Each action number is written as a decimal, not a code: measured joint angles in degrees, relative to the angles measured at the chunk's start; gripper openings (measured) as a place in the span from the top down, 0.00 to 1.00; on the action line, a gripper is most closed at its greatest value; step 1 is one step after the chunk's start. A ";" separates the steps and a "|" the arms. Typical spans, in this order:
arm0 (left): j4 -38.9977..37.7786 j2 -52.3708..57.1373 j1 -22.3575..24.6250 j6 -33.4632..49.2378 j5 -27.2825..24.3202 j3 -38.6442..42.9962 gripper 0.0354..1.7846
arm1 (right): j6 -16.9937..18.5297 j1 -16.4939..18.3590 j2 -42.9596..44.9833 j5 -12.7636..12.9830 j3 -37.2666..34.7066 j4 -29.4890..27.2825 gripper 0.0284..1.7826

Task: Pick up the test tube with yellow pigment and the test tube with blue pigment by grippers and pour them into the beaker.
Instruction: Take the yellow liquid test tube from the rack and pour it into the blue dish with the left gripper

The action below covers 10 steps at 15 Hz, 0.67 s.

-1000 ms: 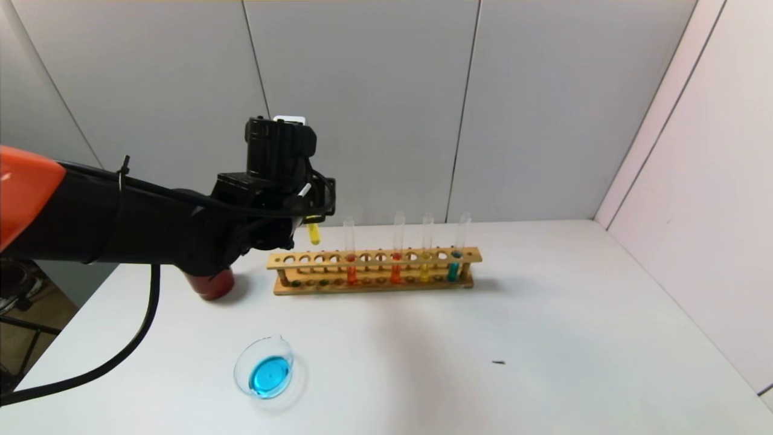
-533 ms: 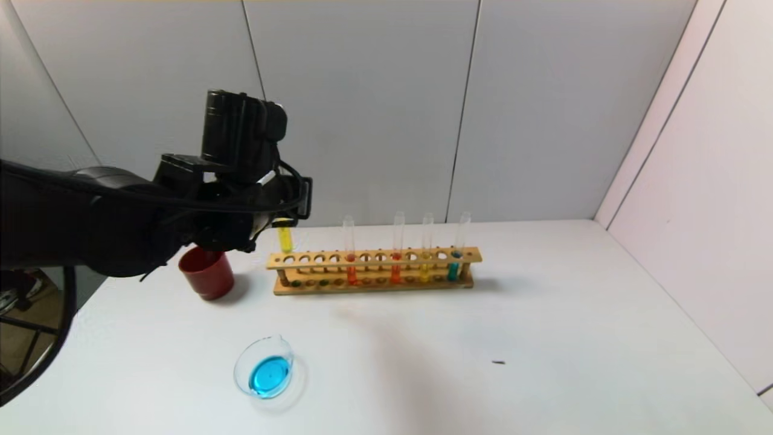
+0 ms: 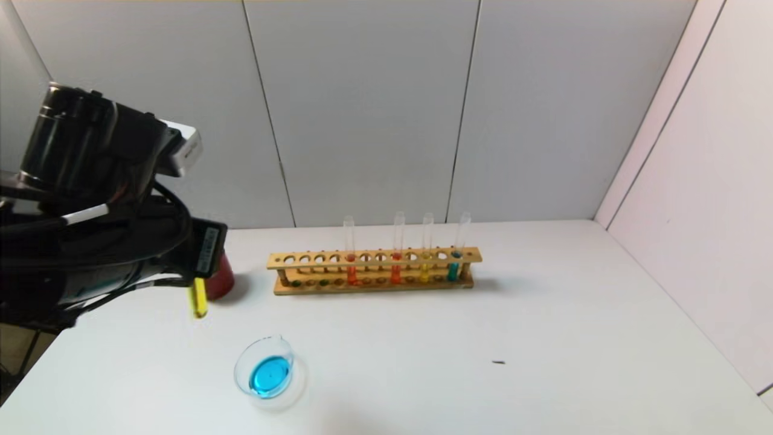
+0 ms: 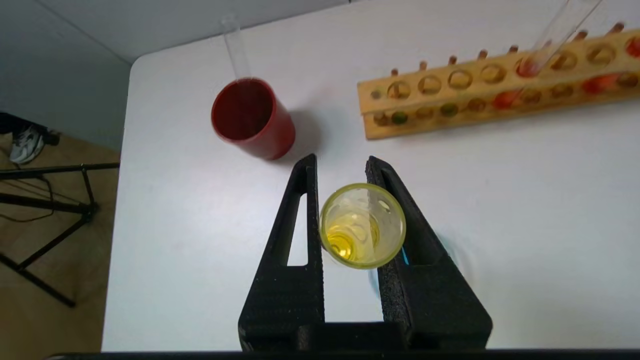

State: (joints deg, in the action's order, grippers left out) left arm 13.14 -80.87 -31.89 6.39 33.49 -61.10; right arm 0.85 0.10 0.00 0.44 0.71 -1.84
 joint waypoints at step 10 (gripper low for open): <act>14.60 6.70 2.66 -9.11 0.39 5.07 0.82 | 0.02 0.00 0.00 0.00 0.00 0.00 0.05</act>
State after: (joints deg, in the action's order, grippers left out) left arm 27.75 -74.17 -29.23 -2.72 33.88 -56.03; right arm 0.88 0.10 0.00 0.44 0.71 -1.84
